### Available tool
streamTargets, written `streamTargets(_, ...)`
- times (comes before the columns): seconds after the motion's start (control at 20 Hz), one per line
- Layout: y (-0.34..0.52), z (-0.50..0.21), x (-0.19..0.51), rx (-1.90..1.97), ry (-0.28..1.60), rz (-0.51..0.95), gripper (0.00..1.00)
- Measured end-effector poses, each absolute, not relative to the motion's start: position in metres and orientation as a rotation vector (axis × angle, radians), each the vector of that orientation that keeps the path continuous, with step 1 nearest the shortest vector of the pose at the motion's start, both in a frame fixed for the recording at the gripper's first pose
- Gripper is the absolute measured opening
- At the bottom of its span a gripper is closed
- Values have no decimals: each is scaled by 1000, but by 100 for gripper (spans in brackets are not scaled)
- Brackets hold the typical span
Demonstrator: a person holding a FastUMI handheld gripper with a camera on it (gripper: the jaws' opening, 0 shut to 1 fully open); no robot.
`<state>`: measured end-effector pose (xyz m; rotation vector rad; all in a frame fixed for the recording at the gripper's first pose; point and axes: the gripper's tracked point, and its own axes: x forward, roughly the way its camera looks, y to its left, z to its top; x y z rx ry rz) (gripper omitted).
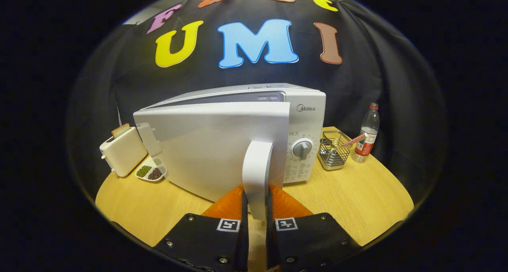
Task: Open the microwave, put the food inside, and close the microwave door.
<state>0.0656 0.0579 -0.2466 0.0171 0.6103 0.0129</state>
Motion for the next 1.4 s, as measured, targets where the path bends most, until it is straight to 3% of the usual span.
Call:
streamTargets(0.85, 129, -253, -33, -1, 680, 0, 25)
streamTargets(1.4, 202, -254, -91, -26, 705, 112, 25)
